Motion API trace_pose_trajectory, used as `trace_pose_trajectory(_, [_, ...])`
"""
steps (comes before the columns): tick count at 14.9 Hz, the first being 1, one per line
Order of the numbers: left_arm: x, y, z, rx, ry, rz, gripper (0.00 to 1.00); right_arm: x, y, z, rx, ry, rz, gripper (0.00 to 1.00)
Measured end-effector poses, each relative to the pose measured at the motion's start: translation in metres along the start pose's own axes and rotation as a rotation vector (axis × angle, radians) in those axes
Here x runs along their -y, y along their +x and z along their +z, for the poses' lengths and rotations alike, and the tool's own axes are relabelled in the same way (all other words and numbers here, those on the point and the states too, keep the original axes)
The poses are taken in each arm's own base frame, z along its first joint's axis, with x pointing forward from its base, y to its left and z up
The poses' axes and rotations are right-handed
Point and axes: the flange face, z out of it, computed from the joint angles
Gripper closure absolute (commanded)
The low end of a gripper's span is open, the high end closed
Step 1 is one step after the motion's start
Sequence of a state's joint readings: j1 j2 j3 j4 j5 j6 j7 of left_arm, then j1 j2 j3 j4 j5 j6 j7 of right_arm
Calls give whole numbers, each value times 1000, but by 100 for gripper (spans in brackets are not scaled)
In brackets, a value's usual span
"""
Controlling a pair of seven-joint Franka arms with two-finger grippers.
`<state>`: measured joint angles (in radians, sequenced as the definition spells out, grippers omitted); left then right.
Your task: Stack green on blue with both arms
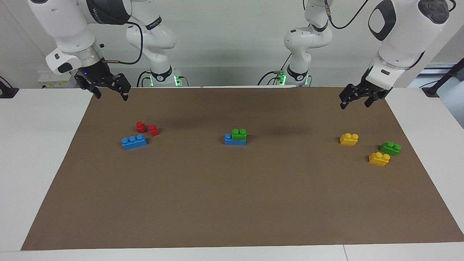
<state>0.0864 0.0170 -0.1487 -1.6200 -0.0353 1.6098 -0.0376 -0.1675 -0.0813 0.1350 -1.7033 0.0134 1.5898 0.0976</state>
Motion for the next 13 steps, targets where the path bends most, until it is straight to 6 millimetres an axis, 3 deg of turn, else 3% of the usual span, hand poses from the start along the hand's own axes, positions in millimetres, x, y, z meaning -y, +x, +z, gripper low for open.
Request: trace_pose_trajectory(13, [1,1,-1,-6,1,13,0,-1,0,0,0,0,-98,0])
